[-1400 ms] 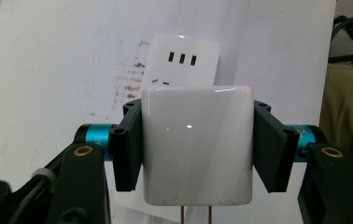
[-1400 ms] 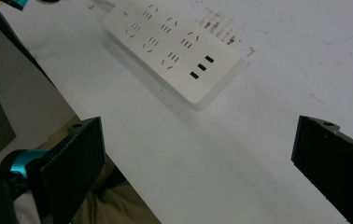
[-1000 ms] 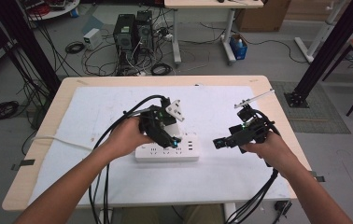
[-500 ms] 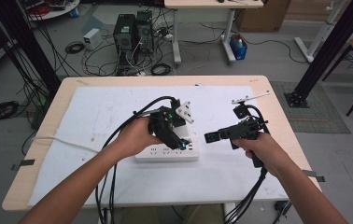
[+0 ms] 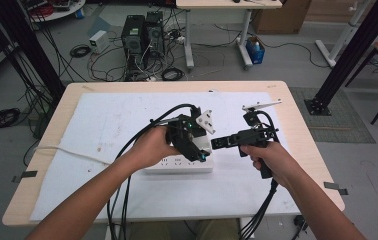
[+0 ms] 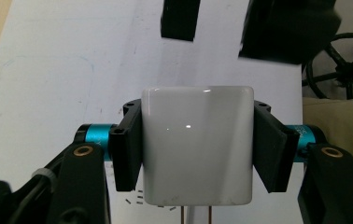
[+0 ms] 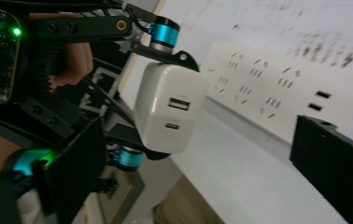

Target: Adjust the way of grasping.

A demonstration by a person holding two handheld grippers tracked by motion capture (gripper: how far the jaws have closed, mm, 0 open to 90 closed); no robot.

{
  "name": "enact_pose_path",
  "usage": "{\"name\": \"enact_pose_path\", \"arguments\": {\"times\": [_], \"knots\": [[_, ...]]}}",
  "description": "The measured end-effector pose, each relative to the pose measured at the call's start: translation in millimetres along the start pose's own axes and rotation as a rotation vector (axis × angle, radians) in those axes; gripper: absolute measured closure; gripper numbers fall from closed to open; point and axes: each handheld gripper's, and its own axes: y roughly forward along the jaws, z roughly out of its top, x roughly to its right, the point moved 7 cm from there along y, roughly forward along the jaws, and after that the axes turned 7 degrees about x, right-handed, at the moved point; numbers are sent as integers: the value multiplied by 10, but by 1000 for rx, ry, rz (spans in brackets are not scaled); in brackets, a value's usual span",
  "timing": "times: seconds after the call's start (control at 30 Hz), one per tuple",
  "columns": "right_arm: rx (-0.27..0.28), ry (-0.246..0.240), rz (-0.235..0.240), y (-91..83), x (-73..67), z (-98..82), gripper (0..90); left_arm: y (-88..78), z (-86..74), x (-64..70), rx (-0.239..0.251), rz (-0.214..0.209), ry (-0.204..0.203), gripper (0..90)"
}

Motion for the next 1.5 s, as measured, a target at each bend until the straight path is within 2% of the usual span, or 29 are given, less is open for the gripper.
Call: {"name": "enact_pose_path", "arguments": {"times": [0.47, 0.53, 0.6, 0.87, 0.93, 1.2, 1.5], "knots": [[-10, 92, 74, 206, -9, 9, 65, 21, 33, 27, 11, -4, 14, 426], [-6, 104, 86, 219, -11, 10, 136, 22, 38, 29, 14, -6, 19, 426], [2, 119, 116, 231, -22, 14, 151, 26, 40, 37, 13, -10, 19, 426], [-9, 146, 130, 266, 2, 4, 216, 29, 37, 38, 11, -8, 23, 426], [-12, 148, 150, 266, -17, 1, 296, 31, 41, 34, 12, -8, 25, 426], [-23, 189, 171, 253, -11, 3, 411, 53, 60, 52, 21, -9, 29, 425], [-49, 231, 191, 268, -9, -31, 474, 60, 86, 73, 33, -9, 40, 425]]}}
